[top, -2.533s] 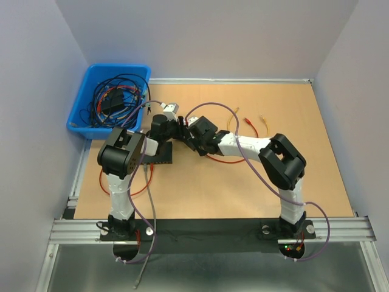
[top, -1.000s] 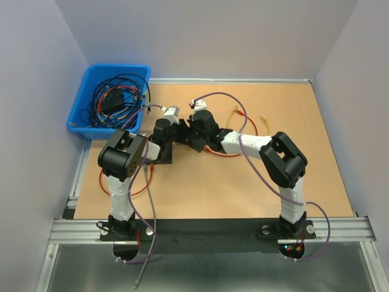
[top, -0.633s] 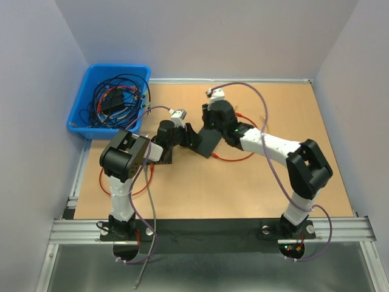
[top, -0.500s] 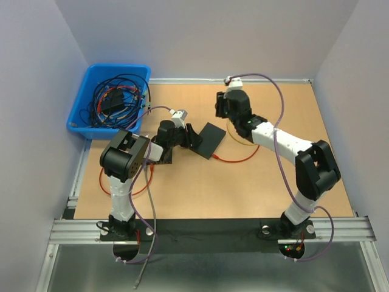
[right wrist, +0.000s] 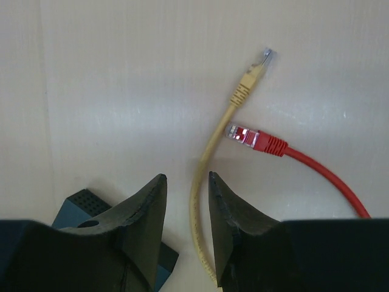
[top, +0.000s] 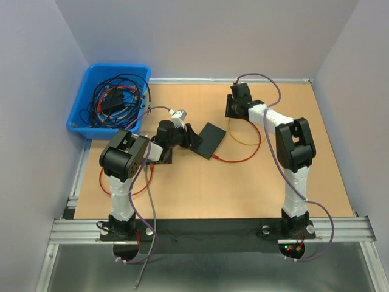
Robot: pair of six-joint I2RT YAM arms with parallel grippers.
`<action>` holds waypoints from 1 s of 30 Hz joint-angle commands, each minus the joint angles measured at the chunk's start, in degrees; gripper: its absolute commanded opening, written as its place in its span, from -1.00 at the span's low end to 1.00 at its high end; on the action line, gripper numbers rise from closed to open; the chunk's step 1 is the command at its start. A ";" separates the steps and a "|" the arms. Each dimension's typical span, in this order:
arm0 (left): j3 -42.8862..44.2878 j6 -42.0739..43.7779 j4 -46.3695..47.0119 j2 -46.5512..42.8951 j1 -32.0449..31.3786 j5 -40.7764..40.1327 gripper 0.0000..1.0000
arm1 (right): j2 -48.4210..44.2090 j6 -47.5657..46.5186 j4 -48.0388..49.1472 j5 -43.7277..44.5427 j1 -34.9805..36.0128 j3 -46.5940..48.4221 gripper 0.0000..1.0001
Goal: Insert the plug into the switch port
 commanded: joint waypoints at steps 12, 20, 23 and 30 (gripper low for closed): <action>-1.30 0.16 -1.30 0.61 0.19 2.20 0.02 | 2.89 1.98 -6.12 1.11 0.73 3.59 -0.33; -1.30 0.16 -1.30 0.52 0.28 2.29 0.01 | 5.26 2.15 -6.29 1.29 0.82 4.82 -0.33; -1.30 0.16 -1.21 0.52 0.28 2.29 0.01 | 6.31 2.24 -6.56 1.73 0.91 5.18 -0.34; -0.95 0.33 -1.29 0.79 0.19 2.90 0.01 | 7.72 1.36 -6.65 4.10 2.66 5.00 -0.61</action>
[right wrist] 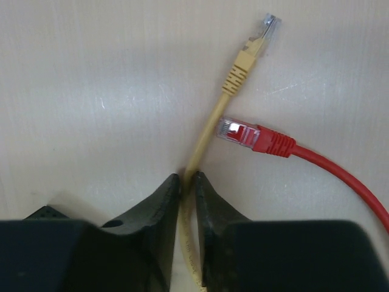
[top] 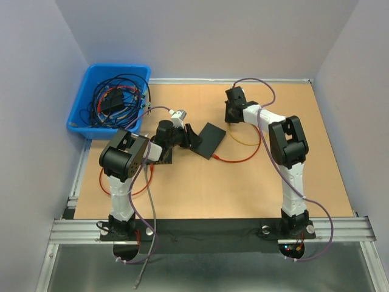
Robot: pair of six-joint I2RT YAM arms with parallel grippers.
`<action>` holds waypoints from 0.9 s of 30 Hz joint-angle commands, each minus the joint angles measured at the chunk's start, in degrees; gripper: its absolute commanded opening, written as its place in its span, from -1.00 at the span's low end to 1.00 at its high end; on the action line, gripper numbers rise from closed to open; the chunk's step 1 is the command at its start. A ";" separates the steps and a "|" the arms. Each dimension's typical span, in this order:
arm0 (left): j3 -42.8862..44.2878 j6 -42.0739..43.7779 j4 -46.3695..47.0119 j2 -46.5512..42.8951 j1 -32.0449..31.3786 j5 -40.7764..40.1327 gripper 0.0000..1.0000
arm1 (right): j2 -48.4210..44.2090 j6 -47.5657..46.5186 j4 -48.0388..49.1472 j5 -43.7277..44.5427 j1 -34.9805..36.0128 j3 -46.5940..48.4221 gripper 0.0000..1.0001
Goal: Insert the plug into the switch port
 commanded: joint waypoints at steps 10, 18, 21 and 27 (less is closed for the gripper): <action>-1.83 -0.68 -0.57 -2.15 0.85 3.81 0.03 | -7.39 -2.77 9.34 -1.21 2.76 -8.53 -0.99; -0.34 0.04 -8.74 -15.58 1.02 0.73 0.03 | -24.34 -5.51 16.74 -9.03 2.94 -18.13 -0.99; -0.33 -1.29 -9.09 -19.72 1.02 1.26 0.03 | -28.05 -6.30 17.53 -12.02 2.94 -21.91 -0.99; -2.35 -3.84 -10.41 -28.69 0.41 1.79 0.03 | -39.73 -7.35 22.19 -28.25 2.85 -34.01 -0.99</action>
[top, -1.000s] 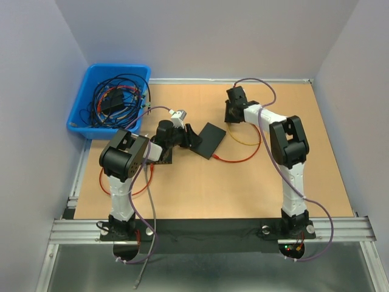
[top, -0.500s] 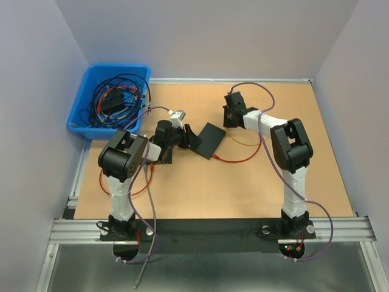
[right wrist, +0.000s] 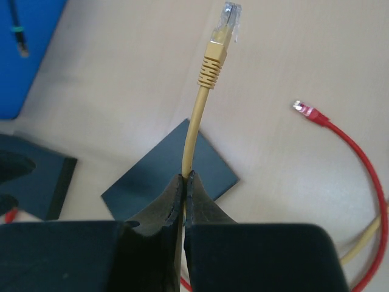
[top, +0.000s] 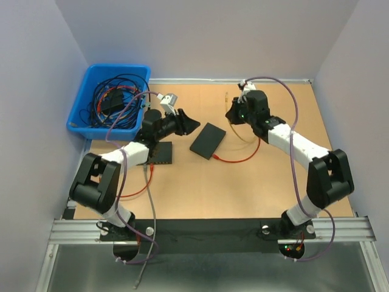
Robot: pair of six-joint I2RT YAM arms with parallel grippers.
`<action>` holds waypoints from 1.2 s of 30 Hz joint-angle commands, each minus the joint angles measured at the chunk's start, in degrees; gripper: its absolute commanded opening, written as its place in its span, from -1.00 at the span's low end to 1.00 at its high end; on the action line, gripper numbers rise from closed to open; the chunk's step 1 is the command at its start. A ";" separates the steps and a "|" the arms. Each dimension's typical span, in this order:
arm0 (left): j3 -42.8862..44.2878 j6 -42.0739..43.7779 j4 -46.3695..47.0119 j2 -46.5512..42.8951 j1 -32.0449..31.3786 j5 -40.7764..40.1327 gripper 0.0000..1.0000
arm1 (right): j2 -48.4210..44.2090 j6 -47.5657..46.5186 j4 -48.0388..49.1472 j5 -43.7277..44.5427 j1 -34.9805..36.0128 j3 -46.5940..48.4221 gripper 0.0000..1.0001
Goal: Insert the plug into the switch port
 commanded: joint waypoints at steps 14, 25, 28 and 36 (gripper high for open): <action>-8.27 -7.19 7.28 -12.11 -5.38 -1.54 0.03 | -23.62 4.83 16.43 -31.25 0.51 -26.74 -0.99; -7.66 -11.67 17.65 -5.60 -8.20 -5.41 0.01 | -26.79 7.91 19.42 -33.89 0.51 -31.58 -0.99; -6.17 -12.55 19.58 -3.76 -8.46 -5.24 0.01 | -26.88 8.18 20.39 -34.33 0.51 -32.19 -0.99; -3.00 -12.99 20.82 -1.30 -9.52 -5.68 0.01 | -26.09 8.35 20.83 -35.04 0.51 -32.28 -0.99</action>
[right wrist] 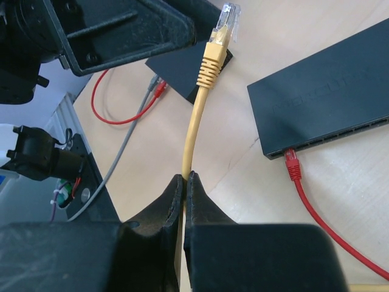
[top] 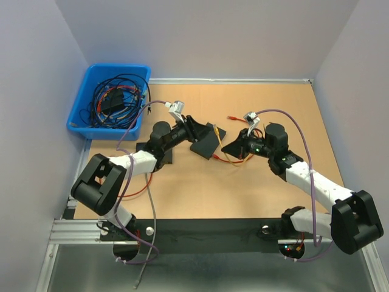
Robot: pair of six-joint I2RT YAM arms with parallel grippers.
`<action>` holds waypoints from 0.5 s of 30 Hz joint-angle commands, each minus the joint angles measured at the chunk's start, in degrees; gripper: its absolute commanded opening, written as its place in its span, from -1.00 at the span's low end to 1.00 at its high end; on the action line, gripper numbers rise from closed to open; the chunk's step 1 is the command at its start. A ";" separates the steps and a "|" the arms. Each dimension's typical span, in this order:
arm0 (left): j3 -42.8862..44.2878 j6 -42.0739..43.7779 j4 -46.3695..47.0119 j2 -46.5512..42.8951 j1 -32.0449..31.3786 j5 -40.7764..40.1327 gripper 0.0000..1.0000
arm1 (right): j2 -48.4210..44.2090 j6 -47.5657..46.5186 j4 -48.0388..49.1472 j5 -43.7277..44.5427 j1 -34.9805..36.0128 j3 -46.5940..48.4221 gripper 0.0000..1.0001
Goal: Insert the plug into the switch port
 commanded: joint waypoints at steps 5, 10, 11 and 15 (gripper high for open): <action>5.46 -0.16 3.75 1.07 -1.39 -0.61 0.01 | -0.01 0.29 4.11 -1.97 0.84 -0.09 -0.99; 7.49 0.01 1.99 2.56 -1.92 -1.66 0.01 | -0.10 0.11 4.20 -1.79 1.10 -0.17 -0.99; 7.93 0.10 1.46 2.57 -2.09 -1.66 0.01 | -0.10 0.02 4.20 -1.79 1.10 -0.17 -0.99; 9.60 0.72 -0.91 3.88 -2.71 -2.80 -0.02 | -0.45 0.11 4.29 -1.62 1.19 -0.17 -0.99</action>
